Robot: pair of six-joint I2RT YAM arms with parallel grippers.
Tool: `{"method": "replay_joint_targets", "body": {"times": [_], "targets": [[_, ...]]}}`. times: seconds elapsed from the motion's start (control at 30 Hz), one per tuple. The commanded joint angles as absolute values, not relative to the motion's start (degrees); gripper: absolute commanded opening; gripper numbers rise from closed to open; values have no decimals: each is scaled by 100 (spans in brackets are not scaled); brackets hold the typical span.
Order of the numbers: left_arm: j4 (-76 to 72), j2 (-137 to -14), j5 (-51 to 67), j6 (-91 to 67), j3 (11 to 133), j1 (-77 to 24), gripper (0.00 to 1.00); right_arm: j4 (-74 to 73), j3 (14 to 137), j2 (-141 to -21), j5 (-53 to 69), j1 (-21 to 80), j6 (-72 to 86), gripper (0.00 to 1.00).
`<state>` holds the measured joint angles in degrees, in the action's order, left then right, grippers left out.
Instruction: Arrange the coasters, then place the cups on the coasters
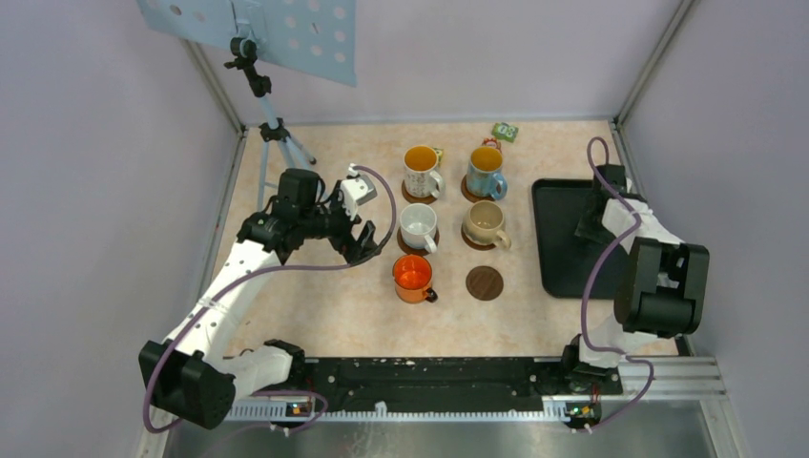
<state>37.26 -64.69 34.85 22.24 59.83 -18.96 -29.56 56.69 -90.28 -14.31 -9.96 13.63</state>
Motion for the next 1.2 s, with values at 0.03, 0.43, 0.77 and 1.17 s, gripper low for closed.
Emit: {"method": "replay_joint_targets", "body": {"times": [0.03,0.43,0.77,1.17], "targets": [[3581,-6470,3513,2291,5972,-1890,99,-2737,5592,-8657,-1219,-1261,727,26],[3603,-6471,3520,2322,5948,-1889,99,-2520,5487,-8525,-289,-1558,-1147,41],[3619,-6434,3413,2353,5952,-1887,99,-2269,5600,-8704,-84,-1702,-1235,45],[3639,-6316,3251,2390,5949,-1886,99,-2473,5663,-8543,-18,-1862,-1637,0]]}}
